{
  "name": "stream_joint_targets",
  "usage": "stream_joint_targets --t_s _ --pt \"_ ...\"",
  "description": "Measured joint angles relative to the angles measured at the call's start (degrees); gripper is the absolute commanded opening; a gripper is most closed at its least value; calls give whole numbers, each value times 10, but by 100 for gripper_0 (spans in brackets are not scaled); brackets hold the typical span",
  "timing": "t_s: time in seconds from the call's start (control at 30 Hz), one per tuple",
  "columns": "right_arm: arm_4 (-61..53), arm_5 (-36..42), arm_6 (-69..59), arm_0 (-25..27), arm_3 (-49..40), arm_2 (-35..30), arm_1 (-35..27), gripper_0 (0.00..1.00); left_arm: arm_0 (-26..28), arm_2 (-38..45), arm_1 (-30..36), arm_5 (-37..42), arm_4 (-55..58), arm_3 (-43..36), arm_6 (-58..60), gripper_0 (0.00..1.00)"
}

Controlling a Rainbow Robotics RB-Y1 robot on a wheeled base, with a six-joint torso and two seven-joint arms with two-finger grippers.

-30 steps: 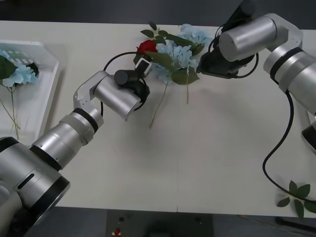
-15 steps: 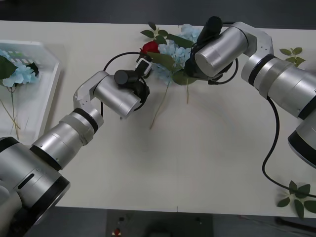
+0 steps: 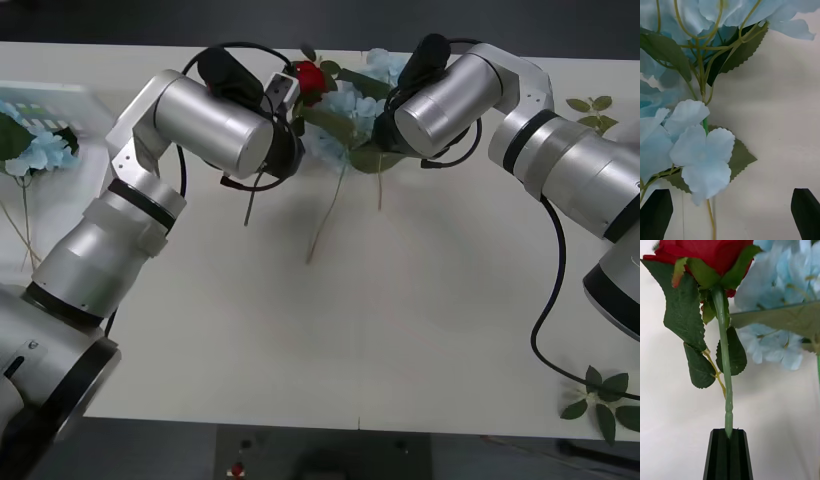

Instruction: Put the red flowers into the right box and the blue flowers into the left box

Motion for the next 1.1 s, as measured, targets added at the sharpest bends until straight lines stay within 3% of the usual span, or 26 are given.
stream_joint_targets --t_s 0.27,0.47,0.6,0.8,1.1 --pt "0 1 0 0 0 0 0 92 58 107 38 115 103 -180 -100 0" --pt "0 -2 0 0 0 0 0 93 91 202 49 192 175 -267 -114 0" --pt "6 -8 0 0 0 -1 -1 93 103 266 49 226 252 -306 -188 0" --pt "4 5 0 0 0 -28 -3 92 113 342 49 186 435 -311 -224 0" --pt "18 42 0 0 0 -31 -27 93 153 349 49 67 611 -311 -314 0"
